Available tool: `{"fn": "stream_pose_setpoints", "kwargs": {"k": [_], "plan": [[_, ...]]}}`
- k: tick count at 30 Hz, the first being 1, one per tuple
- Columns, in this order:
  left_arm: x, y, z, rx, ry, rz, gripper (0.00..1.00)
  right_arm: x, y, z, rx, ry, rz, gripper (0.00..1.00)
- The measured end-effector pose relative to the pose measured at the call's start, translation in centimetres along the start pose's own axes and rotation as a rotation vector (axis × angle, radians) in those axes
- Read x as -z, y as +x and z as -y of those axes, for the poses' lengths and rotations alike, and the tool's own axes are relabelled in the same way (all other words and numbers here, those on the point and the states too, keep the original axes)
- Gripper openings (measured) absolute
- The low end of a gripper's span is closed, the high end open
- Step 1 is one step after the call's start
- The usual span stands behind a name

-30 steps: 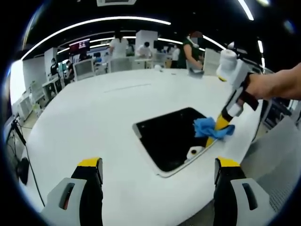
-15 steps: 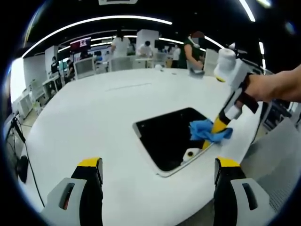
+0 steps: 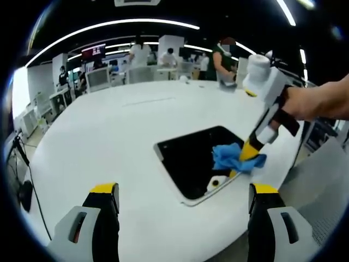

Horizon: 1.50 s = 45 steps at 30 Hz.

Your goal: Wipe the mirror surface with the cleaning cloth until all visible marks leave the cleaned area.

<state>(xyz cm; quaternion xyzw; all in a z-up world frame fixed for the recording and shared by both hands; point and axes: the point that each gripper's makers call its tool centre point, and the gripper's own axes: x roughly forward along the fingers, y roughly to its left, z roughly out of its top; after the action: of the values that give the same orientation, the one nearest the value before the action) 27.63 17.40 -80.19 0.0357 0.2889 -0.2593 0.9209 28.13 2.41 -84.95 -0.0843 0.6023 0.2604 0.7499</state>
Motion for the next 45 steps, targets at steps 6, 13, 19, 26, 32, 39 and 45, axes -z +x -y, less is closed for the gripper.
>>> {"fn": "stream_pose_setpoints", "kwargs": {"k": [6, 13, 19, 26, 32, 39, 45], "plan": [[0.0, 0.0, 0.0, 0.003, -0.003, 0.005, 0.99, -0.7, 0.7, -1.4, -0.014, -0.012, 0.002, 0.0], [-0.2, -0.1, 0.2, 0.007, 0.003, 0.012, 0.99, -1.2, 0.9, -2.5, -0.023, -0.021, 0.002, 0.0], [-0.1, 0.0, 0.6, 0.024, 0.026, 0.002, 0.99, -1.6, 1.1, -3.0, -0.029, -0.028, -0.001, 0.0], [0.0, 0.1, 0.6, 0.023, 0.031, 0.0, 0.99, -2.1, 1.3, -3.7, -0.04, -0.032, 0.006, 0.0], [0.0, 0.1, 0.7, 0.026, 0.038, -0.002, 0.99, -2.4, 1.5, -4.2, -0.048, -0.035, 0.004, 0.0], [0.0, 0.1, 0.8, 0.028, 0.048, -0.006, 0.99, -2.7, 1.6, -5.1, -0.061, -0.045, -0.002, 0.0], [0.0, 0.0, 0.7, 0.027, 0.042, -0.004, 0.99, -3.2, 2.0, -5.8, -0.065, -0.065, -0.002, 0.0]]}}
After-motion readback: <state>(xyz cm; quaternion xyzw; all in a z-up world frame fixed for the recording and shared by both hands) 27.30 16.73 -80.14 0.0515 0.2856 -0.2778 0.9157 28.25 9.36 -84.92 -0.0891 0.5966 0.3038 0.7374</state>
